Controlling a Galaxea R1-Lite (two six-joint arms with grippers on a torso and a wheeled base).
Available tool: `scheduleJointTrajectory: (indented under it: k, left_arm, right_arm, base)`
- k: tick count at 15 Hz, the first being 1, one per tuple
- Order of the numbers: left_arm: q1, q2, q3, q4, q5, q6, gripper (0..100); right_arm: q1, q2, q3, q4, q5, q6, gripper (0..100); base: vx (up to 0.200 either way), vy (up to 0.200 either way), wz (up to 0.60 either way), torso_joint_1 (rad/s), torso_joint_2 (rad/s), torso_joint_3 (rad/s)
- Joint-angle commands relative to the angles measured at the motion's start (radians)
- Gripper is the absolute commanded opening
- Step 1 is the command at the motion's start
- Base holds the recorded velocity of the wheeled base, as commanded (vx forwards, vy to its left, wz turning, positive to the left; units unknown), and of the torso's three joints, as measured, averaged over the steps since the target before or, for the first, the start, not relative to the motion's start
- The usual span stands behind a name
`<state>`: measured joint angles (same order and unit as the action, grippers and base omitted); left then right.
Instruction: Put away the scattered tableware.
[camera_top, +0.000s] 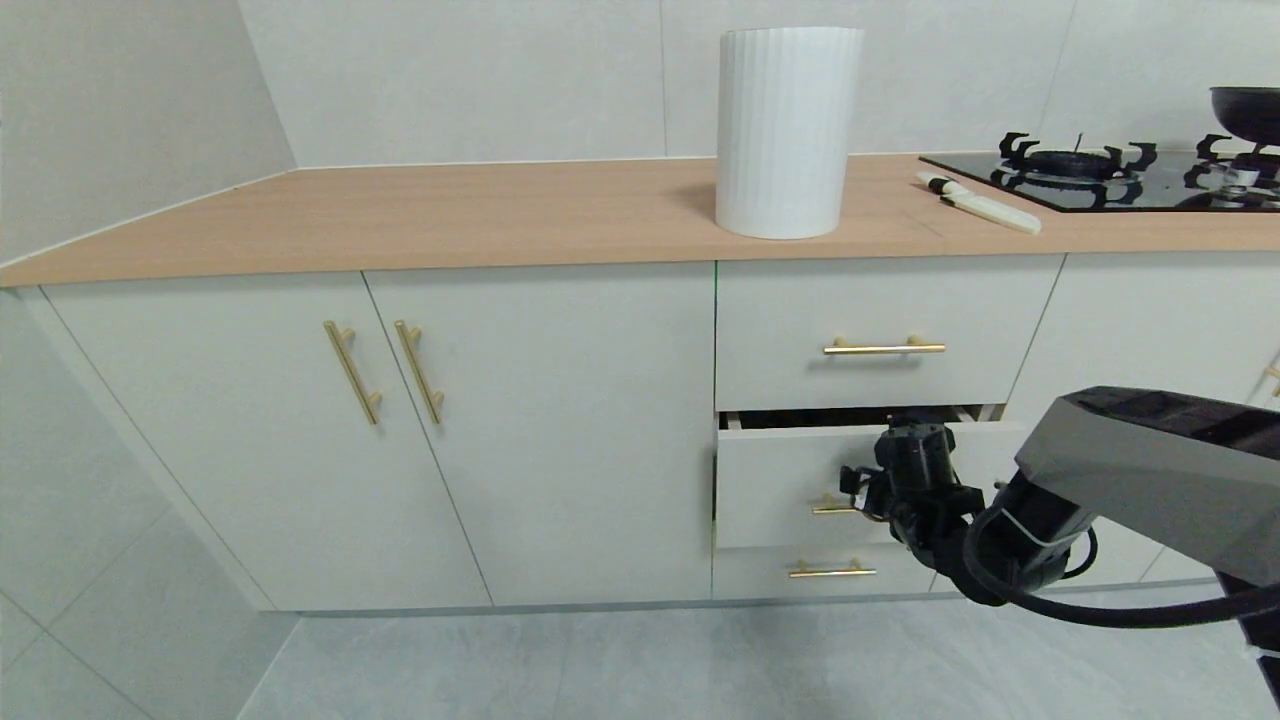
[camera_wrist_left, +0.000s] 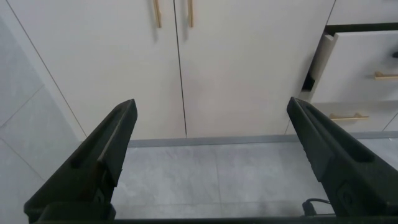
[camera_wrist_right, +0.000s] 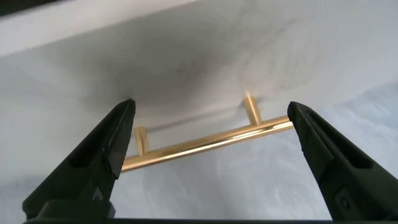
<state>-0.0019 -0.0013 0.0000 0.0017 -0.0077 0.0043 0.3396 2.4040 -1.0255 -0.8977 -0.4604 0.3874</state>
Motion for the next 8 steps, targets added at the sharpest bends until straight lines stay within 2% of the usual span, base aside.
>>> scheduleJointTrajectory:
  k: [1, 8]
  left_arm:
    - [0.000, 0.001, 0.000, 0.000, 0.000, 0.000, 100]
    - [0.000, 0.001, -0.002, 0.000, 0.000, 0.000, 100]
  right_arm:
    - [-0.010, 0.040, -0.031, -0.007, -0.001, 0.004, 100]
    - [-0.034, 0.107, -0.142, -0.020, -0.064, 0.041, 100]
  base:
    - [0.000, 0.000, 0.00, 0.000, 0.00, 0.000]
    - [0.000, 0.000, 0.00, 0.000, 0.00, 0.000]
